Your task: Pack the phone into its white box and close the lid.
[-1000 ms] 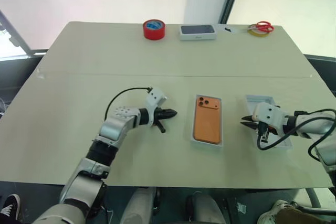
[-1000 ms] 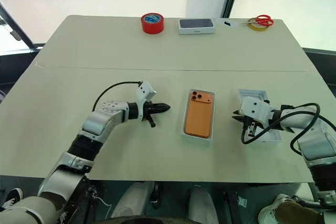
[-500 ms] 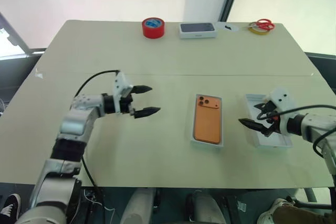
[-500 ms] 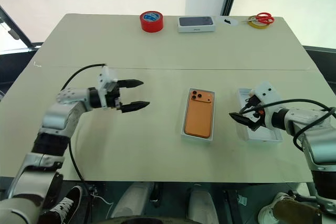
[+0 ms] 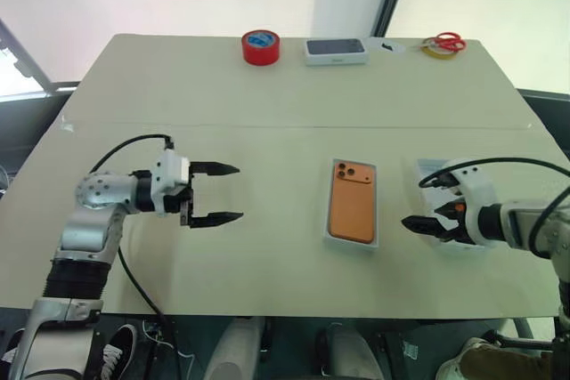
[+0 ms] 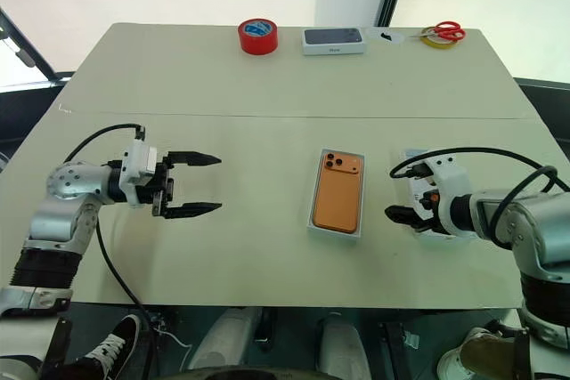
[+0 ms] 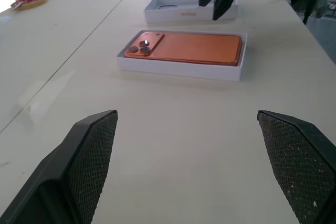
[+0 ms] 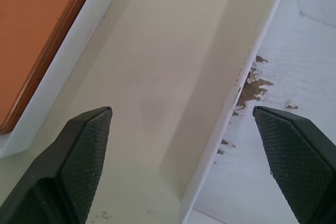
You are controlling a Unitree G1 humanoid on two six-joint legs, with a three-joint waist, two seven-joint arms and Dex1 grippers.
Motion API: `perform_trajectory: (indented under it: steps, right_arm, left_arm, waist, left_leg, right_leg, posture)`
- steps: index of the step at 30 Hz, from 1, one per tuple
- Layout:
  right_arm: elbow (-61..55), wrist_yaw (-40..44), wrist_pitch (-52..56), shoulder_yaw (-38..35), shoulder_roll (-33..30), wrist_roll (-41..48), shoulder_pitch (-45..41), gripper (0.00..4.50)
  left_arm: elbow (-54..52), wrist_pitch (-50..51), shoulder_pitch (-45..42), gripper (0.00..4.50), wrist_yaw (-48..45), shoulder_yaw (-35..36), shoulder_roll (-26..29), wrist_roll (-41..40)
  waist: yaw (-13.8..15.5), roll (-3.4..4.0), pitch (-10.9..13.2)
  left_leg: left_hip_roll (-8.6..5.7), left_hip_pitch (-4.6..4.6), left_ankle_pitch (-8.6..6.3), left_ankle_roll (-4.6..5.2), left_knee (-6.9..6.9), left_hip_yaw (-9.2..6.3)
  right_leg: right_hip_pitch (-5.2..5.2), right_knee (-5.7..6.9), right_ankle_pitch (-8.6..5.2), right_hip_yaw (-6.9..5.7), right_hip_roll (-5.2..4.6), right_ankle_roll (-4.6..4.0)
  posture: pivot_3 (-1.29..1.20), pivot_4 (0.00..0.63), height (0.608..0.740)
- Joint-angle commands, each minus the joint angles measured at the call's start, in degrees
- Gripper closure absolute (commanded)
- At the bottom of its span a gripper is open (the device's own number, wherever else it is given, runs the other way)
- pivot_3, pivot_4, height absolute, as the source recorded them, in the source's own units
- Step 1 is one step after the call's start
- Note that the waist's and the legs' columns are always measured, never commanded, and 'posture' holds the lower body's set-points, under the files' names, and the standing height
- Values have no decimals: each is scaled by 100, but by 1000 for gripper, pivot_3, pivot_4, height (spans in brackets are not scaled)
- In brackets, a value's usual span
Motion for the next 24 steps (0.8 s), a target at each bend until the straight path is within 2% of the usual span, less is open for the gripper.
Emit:
perform_trajectory:
  steps: [1, 7, 8, 10, 17, 23, 24]
  right_arm:
    - [267, -461, 38, 59, -81, 286, -215, 0]
    - [708, -1124, 38, 141, 63, 809, -469, 0]
    - [713, -1225, 38, 174, 84, 889, -489, 245]
    - [739, -1420, 38, 186, 140, 1040, -466, 846]
    - [760, -2013, 38, 127, 458, 1046, -421, 4392]
    - [869, -2211, -43, 123, 658, 710, -884, 4455]
    - [817, -2181, -127, 174, 667, 615, -972, 4489]
  left_arm:
    - [-332, -151, 37, 29, 50, 15, -70, -112]
    - [-557, -189, 218, 29, 172, 12, -108, -104]
    - [-573, -208, 232, 8, 194, 13, -109, -97]
    - [-613, -161, 247, 0, 229, 13, -104, -124]
    - [-661, -70, 244, 0, 407, 45, -105, -147]
    - [-521, 92, 128, 0, 483, -18, -72, -107]
    - [-458, 174, 87, 255, 517, -29, -73, -96]
  waist:
    - [-29, 0, 0]
    - [-151, 1, -1]
    - [-167, 1, -1]
    - [-210, 1, -1]
    - [-223, -5, -7]
    - [-226, -4, -7]
    - [-226, -2, -6]
  left_leg:
    - [0, -1, 1, 2, 1, 0]
    - [0, -1, 4, 8, 0, 0]
    - [1, 0, 5, 9, 0, 0]
    - [4, 1, 5, 9, 1, 0]
    - [4, 6, 6, 11, 6, 0]
    - [3, 6, 7, 12, 9, 0]
    - [3, 6, 7, 12, 9, 0]
  right_leg:
    - [0, 0, 4, 0, 0, 8]
    - [0, 3, 8, 0, 2, 14]
    - [0, 6, 8, 0, 2, 15]
    - [1, 9, 8, -1, 5, 15]
    - [5, 14, 8, -1, 6, 15]
    - [6, 16, 8, 0, 6, 15]
    - [4, 17, 8, 0, 6, 15]
  posture:
    - [0, 150, 738]
    - [0, 150, 738]
    - [0, 150, 738]
    - [0, 150, 738]
    - [0, 150, 738]
    - [0, 150, 738]
    - [0, 150, 738]
